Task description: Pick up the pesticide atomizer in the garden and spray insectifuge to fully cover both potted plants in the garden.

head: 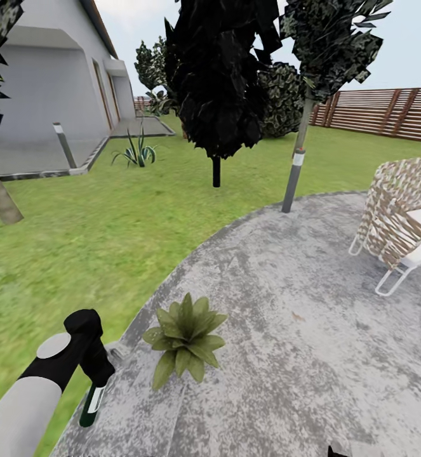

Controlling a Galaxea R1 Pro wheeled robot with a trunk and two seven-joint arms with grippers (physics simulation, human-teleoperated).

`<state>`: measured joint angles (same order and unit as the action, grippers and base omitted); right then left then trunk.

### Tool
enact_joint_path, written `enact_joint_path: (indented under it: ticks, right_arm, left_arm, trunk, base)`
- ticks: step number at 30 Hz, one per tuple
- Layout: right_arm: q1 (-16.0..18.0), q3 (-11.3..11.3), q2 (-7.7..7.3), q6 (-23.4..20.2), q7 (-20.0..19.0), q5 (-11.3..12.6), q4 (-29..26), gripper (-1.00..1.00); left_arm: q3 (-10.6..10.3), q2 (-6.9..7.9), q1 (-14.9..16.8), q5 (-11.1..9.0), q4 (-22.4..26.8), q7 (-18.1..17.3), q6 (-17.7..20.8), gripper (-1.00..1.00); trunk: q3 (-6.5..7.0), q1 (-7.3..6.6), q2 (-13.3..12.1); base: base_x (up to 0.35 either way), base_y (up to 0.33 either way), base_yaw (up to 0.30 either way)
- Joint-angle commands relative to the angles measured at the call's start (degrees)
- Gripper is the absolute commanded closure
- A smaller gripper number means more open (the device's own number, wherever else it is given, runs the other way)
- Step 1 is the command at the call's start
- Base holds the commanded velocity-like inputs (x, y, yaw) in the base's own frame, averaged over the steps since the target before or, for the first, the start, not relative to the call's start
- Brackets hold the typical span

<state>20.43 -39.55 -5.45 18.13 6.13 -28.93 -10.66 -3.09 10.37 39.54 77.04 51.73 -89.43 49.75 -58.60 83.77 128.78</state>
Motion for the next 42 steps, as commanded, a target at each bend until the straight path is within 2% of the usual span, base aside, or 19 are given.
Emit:
enact_joint_path:
  ticks: [1, 11, 20, 25, 27, 31, 36, 42]
  right_arm:
    - [0.05, -0.36, 0.0, 0.23, 0.2, -0.6, 0.11, -1.0]
    - [0.05, -0.36, -0.01, 0.24, 0.2, -0.6, 0.11, -1.0]
    - [0.05, -0.37, 0.0, 0.25, 0.2, -0.6, 0.11, -1.0]
    - [0.05, -0.39, -0.01, 0.24, 0.2, -0.6, 0.11, -1.0]
    - [0.05, -0.36, 0.0, 0.23, 0.2, -0.6, 0.11, -1.0]
    - [0.05, -0.36, 0.0, 0.23, 0.2, -0.6, 0.11, -1.0]
    - [0.05, -0.42, 0.0, 0.23, 0.2, -0.6, 0.11, -1.0]
    - [0.05, -0.36, -0.02, 0.23, 0.2, -0.6, 0.11, -1.0]
  left_arm:
    - [-0.17, 0.04, 0.05, 0.48, 0.04, -0.58, 0.61, 1.0]
    - [-0.32, 0.01, 0.06, 0.43, 0.04, -0.58, 0.98, 1.0]
    - [-0.11, -0.02, 0.06, 0.31, 0.04, -0.58, 1.06, 1.0]
    - [0.07, -0.06, 0.1, 0.04, 0.85, -0.58, 1.13, 1.0]
    - [1.71, -0.81, 0.24, -0.17, 0.98, -0.58, 1.13, 1.0]
    - [2.33, -2.85, 0.28, 0.17, 0.93, -0.58, 1.06, 1.0]
    - [2.27, -3.06, 0.18, 0.39, 0.92, -0.58, 1.05, 1.0]
    - [2.23, -2.59, -0.04, 0.48, 0.49, -0.58, 1.05, 1.0]
  trunk:
    - [-0.05, -0.01, 0.02]
    - [-0.05, -0.01, 0.02]
    - [-0.05, -0.01, 0.02]
    - [-0.05, -0.01, 0.02]
    - [-0.05, -0.01, 0.02]
    - [-0.05, -0.01, 0.02]
    - [-0.05, -0.01, 0.02]
    - [-0.05, -0.01, 0.02]
  base:
    - [0.028, -0.268, 0.277]
    - [0.011, -0.268, 0.277]
    - [0.216, -0.132, 0.264]
    - [0.05, -0.003, 0.036]
    - [0.003, 0.0, 0.002]
    - [0.176, -0.04, 0.0]
    - [0.137, -0.219, 0.0]
    - [0.008, -0.18, 0.0]
